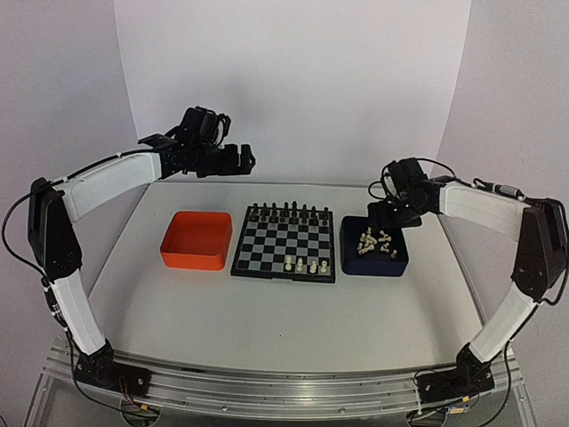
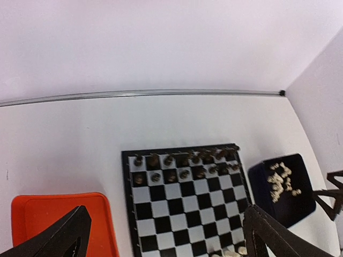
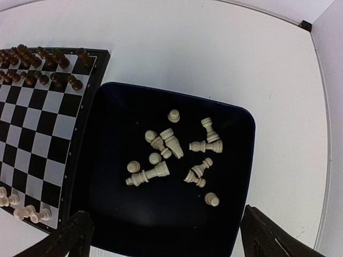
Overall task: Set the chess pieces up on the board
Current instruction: Place the chess piece on the chessboard, then pick up the chess piece from the storage box, then place the chess piece on the chessboard.
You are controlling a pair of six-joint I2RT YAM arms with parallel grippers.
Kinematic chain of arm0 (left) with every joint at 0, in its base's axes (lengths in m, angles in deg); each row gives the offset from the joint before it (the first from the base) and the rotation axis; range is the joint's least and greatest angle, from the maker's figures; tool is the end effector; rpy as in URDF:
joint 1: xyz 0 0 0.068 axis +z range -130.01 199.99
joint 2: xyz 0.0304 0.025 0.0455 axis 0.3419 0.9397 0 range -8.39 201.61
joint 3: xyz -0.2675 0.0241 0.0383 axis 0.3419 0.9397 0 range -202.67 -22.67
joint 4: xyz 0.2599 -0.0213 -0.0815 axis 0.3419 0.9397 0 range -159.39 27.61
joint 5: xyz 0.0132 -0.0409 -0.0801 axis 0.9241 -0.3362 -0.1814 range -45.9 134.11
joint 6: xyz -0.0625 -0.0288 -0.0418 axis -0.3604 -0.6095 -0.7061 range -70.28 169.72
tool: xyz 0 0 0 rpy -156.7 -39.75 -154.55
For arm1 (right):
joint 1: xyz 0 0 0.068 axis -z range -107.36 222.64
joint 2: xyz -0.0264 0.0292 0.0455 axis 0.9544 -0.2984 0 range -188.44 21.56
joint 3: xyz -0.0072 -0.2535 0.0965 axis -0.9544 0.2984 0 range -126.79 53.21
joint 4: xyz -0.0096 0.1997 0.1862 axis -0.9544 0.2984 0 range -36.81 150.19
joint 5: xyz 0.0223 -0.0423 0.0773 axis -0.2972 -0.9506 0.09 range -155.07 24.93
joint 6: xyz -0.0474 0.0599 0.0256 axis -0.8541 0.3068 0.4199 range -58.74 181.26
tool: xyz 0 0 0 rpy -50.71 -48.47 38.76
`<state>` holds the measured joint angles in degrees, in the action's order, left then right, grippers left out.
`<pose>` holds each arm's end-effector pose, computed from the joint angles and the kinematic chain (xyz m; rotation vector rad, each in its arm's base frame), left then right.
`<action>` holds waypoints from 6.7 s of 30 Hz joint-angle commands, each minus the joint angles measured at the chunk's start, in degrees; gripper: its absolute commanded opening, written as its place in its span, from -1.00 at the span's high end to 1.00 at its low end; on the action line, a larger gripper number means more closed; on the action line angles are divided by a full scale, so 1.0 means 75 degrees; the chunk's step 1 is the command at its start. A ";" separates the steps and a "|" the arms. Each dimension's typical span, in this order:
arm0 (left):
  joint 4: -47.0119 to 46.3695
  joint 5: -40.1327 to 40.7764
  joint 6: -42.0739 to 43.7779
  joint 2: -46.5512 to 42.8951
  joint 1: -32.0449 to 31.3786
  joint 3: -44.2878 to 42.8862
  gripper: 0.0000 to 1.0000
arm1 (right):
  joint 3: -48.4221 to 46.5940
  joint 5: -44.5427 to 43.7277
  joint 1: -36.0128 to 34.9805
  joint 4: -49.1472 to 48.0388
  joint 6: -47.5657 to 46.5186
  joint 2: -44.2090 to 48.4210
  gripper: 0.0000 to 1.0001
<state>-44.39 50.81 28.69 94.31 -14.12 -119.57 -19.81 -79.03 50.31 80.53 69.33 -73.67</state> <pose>0.3878 -0.2529 0.3298 0.1727 2.1302 -0.4508 0.3735 0.1352 0.2254 -0.1903 2.3946 -0.0519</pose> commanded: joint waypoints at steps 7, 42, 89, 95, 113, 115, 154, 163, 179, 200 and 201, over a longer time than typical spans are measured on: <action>-0.1695 -0.0374 -0.0408 0.1128 0.1432 -0.0896 -0.99 | -0.1906 0.0234 0.0523 0.1814 0.0785 -0.1799 -0.82; -0.3034 -0.1965 0.0351 0.1654 0.1665 -0.0820 -0.99 | -0.2457 0.1523 0.0435 0.2044 0.5217 -0.3314 0.16; -0.2781 -0.2069 0.0486 0.1274 0.1982 -0.0481 -0.99 | -0.2574 0.0502 0.0040 0.2180 0.5599 -0.3908 0.50; -0.2786 -0.2077 0.0472 0.1243 0.1982 -0.0447 -1.00 | -0.2657 0.0559 0.0041 0.2179 0.5716 -0.4011 0.66; -0.3542 -0.2322 0.0483 0.0616 0.1981 0.0533 -0.99 | -0.2437 0.0275 0.0042 0.2151 0.5974 -0.3150 0.92; -0.3745 -0.2422 0.0480 0.0484 0.1977 0.0742 -0.99 | -0.2450 0.0305 0.0044 0.2143 0.5923 -0.3024 0.92; -0.6241 -0.3953 0.0879 0.1824 -0.1487 0.1193 -0.87 | -0.0347 0.1546 -0.1032 -0.2706 0.7302 0.0302 0.92; -0.6214 -0.3995 0.0888 0.2799 -0.1649 0.0094 -0.65 | -0.0155 0.1871 -0.1044 -0.2701 0.7497 0.0408 0.92; -0.6189 -0.3528 0.1099 0.3428 -0.1909 -0.0572 -0.27 | -0.0186 0.2276 -0.1038 -0.2700 0.7668 0.0197 0.92; -0.6065 -0.2916 0.1294 0.3532 -0.2171 -0.0784 0.25 | -0.0072 0.2367 -0.1041 -0.2707 0.7643 0.0176 0.92; -0.6039 -0.2896 0.1329 0.3549 -0.2192 -0.0808 0.28 | -0.0073 0.2375 -0.1039 -0.2706 0.7645 0.0164 0.92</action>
<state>-88.90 27.40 36.93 120.26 -29.62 -122.09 -20.29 -62.44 42.92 61.71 126.05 -73.15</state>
